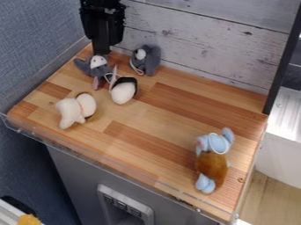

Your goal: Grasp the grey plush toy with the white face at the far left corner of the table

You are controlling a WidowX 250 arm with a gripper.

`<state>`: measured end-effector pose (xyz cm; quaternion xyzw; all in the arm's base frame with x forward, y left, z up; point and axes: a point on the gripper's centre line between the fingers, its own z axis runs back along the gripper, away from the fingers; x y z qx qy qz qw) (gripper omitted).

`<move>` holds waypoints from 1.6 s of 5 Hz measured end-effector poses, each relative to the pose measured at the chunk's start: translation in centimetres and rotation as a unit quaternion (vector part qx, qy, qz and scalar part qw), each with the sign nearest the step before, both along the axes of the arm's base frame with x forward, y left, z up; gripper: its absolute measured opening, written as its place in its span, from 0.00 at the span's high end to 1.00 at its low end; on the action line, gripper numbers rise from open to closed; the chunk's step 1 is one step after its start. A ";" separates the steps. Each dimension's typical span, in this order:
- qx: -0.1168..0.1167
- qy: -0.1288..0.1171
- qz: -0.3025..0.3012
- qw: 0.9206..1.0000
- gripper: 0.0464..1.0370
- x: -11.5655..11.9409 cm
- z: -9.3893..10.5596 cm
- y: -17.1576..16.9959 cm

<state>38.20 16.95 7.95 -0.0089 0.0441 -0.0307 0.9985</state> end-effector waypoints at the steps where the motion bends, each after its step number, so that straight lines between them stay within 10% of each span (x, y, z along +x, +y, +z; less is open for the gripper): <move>1: 0.002 -0.005 0.000 1.000 0.04 -0.1 -1.2 0.2; 6: 0.013 -0.018 0.028 0.999 0.04 -0.4 -5.9 0.8; 7: 0.013 -0.018 0.033 0.999 0.09 -0.4 -6.2 0.9; 8: 0.016 -0.016 0.032 0.999 0.37 -0.3 -6.3 1.0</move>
